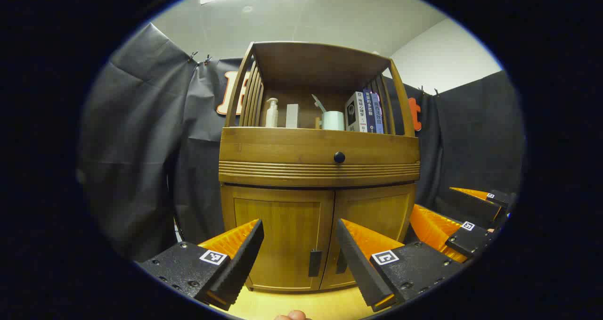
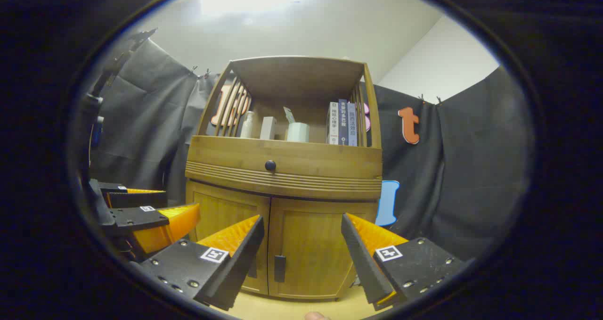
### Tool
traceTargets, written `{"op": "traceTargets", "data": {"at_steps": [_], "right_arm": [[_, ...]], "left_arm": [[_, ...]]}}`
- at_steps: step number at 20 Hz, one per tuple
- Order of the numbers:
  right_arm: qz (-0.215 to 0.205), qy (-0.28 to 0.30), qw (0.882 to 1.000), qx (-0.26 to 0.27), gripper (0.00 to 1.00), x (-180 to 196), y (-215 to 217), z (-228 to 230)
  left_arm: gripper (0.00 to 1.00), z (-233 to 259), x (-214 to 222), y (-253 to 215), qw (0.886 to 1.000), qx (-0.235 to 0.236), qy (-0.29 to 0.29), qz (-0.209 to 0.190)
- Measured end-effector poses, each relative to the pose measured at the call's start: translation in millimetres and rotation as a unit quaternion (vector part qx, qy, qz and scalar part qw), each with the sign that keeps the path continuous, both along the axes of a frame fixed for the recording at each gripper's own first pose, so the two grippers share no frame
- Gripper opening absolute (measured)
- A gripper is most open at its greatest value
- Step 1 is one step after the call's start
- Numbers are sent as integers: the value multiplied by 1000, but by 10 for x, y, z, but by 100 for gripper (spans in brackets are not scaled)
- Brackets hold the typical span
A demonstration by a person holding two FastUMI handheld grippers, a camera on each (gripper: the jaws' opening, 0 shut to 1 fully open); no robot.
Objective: Open the right door of the double-door shoe cabinet with the right hand, and open the left door with the left hand.
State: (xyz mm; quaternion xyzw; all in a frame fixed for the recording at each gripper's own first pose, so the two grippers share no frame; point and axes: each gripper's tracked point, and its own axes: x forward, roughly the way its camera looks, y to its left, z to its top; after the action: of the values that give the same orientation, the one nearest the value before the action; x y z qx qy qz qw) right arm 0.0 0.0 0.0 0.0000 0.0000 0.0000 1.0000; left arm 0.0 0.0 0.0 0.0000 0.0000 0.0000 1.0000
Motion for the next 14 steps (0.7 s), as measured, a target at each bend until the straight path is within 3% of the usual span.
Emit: {"op": "traceTargets", "data": {"at_steps": [7,14], "right_arm": [[11,10,1000,13,98,76,17,-94],[18,12,1000,11,97,31,34,-61]], "left_arm": [[96,22,113,-63,1000,0,0,4],[92,37,44,87,999,0,1,39]]}}
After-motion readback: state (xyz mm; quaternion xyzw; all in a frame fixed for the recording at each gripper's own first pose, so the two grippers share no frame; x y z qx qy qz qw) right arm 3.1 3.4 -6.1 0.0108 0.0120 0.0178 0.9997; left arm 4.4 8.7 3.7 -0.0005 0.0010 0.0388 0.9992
